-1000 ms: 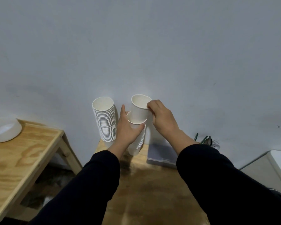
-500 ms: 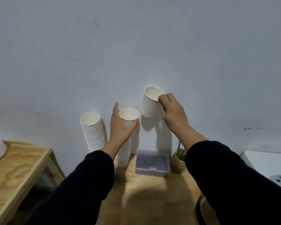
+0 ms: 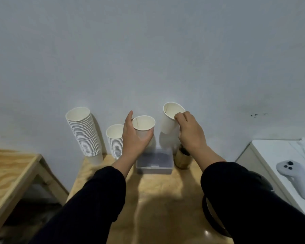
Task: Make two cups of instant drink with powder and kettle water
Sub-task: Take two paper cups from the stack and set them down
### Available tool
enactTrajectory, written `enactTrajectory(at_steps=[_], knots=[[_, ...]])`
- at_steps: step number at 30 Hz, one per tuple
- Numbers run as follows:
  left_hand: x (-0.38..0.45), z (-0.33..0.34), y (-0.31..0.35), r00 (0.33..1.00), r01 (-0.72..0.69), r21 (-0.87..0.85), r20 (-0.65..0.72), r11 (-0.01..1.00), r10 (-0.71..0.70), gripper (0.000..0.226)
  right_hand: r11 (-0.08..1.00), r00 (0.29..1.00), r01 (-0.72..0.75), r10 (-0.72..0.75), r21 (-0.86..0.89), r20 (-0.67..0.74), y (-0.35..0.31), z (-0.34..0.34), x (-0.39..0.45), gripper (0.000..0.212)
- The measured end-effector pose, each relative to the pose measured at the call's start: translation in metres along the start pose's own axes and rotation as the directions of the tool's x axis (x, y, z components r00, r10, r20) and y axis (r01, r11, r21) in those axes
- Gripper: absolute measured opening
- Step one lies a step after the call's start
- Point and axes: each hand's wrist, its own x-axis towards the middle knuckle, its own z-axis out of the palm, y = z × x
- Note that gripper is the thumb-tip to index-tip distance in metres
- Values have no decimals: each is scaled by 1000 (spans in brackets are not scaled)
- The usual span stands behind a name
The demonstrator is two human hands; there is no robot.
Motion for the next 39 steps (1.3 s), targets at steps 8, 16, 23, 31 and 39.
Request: enactTrajectory(at_steps=[8,16,23,31,39], knots=[[-22,29,-46,996,-87,-9,-22,996,87,93,999,997,29,-28,24,-70,22,57,-38,25],[-43,39,-91,970,-242,8,-25,970,242,90,994,968,112,-110,-3,-224,36,96,-80,26],[-91,10,-121,961,-274,10,-26,962,274,89,999,983,36,-42,-38,-181,24,113,-143,32],[-147,-26,-155,971,-239,7,5,971,238,90,998,997,4,-9,-59,-82,3,117,-202,29],[-192,-39,-170,979,-199,12,53,980,198,88,996,999,-38,39,-75,11,-15,110,-244,32]])
